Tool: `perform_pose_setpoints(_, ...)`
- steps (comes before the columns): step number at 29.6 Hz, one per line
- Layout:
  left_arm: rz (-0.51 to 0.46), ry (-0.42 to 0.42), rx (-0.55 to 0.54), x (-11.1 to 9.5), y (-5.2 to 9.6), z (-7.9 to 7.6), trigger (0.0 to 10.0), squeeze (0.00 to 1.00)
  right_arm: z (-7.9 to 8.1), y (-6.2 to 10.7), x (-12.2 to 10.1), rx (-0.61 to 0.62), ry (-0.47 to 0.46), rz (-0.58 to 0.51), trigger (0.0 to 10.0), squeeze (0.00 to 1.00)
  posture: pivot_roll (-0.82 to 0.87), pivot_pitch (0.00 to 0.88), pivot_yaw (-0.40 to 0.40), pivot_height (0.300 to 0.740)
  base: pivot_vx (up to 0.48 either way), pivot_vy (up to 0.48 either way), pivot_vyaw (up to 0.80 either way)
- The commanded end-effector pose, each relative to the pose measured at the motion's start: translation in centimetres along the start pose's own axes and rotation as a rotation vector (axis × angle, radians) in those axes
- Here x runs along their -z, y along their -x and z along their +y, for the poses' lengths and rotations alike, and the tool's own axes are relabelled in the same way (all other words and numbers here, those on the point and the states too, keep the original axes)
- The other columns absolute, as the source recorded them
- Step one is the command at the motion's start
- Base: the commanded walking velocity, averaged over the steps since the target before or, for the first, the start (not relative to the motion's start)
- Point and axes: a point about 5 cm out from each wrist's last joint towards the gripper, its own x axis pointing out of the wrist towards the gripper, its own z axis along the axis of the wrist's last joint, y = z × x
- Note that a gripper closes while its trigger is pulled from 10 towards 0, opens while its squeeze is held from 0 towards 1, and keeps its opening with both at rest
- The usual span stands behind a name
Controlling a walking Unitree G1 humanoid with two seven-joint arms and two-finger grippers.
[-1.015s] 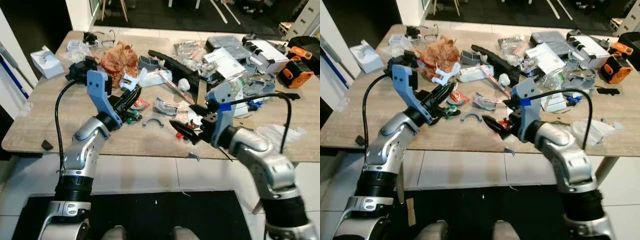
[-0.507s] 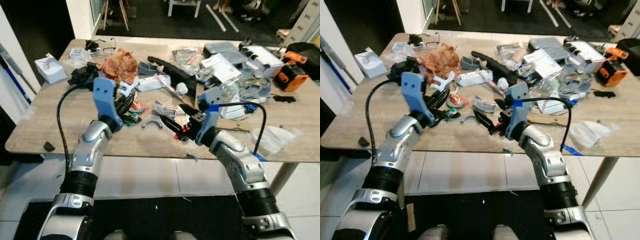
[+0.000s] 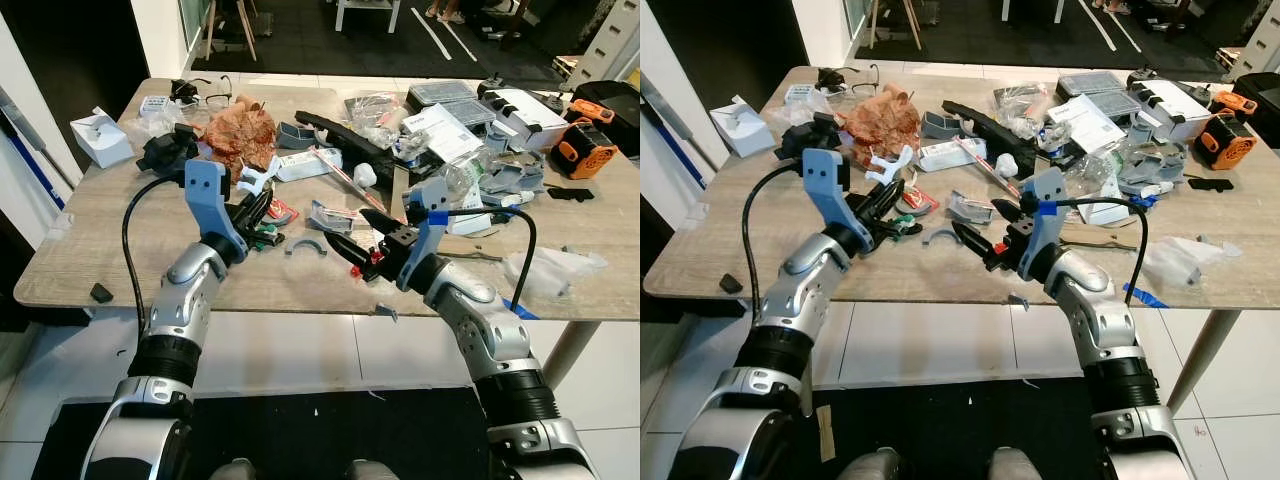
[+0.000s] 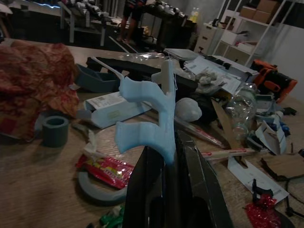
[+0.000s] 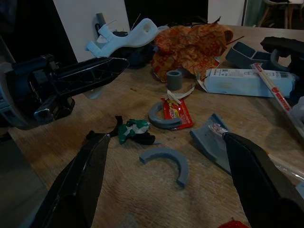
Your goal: Picking trash to rubbish bin
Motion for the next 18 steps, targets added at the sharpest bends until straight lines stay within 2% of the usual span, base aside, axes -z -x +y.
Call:
perform_pose_setpoints(1,-0.008,0.014,0.016,0.14,-0.2,-0.39,10.0,0.0,-0.12,-0.13,0.03,-0.002,0.013,0.007,10.0,0.0,-0.11,0.0,-0.019,0.74,0.0,0.0,0.0)
perform_pose_setpoints(6,0.006,0.006,0.023,0.3,-0.17,-0.43,10.0,0.0,-0.16,-0.19,0.11,-0.003,0.012,0.006,10.0,0.0,-0.1,0.0,-0.02,0.74,0.0,0.0,0.0)
perform_pose_setpoints(18,0.024,-0.016,0.029,0.65,-0.42,-0.3,10.0,0.0,-0.42,-0.35,0.3,-0.003,0.006,-0.001,10.0,0.0,-0.09,0.0,-0.022,0.74,-0.329,0.0,0.0)
